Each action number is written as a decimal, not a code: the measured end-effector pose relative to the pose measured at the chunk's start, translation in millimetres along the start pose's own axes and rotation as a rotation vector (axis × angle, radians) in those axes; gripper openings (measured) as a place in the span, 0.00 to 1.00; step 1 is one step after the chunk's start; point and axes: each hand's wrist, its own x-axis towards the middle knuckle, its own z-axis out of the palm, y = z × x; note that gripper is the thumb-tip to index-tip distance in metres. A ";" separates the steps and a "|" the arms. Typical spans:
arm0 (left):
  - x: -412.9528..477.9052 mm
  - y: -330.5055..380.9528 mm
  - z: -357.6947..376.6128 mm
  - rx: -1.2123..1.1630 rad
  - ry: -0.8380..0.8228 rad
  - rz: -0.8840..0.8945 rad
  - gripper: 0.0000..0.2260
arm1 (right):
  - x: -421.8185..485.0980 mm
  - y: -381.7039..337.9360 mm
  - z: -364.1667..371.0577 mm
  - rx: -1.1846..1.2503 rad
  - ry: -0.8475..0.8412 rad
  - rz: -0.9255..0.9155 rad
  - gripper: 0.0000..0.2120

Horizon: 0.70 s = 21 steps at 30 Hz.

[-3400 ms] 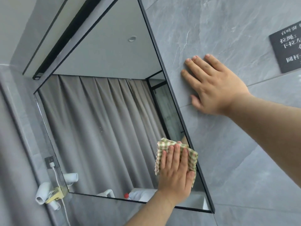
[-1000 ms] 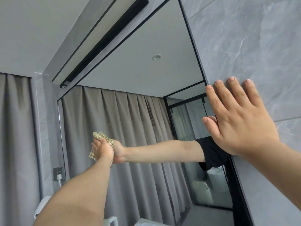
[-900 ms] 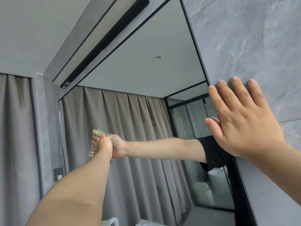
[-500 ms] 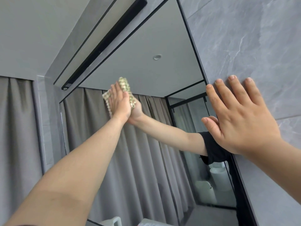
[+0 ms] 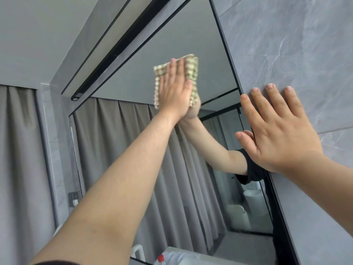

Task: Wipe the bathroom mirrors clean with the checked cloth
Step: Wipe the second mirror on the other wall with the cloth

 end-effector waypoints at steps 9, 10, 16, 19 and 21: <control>-79.7 -154.0 18.1 -0.194 0.116 -0.707 0.25 | 0.0 0.4 1.3 -0.025 -0.002 0.003 0.34; -94.5 -160.1 23.4 -0.189 0.128 -0.740 0.25 | -0.1 0.5 1.7 -0.023 0.003 0.003 0.34; -147.5 -170.4 40.0 -0.143 0.124 -0.791 0.25 | -0.5 0.1 2.0 -0.002 0.002 0.009 0.33; -165.8 -147.5 45.3 -0.119 0.109 -0.756 0.27 | -0.5 0.6 1.8 -0.005 -0.006 0.010 0.33; -175.8 -122.1 47.5 -0.122 0.090 -0.663 0.32 | -0.5 0.6 1.8 -0.008 -0.011 0.008 0.33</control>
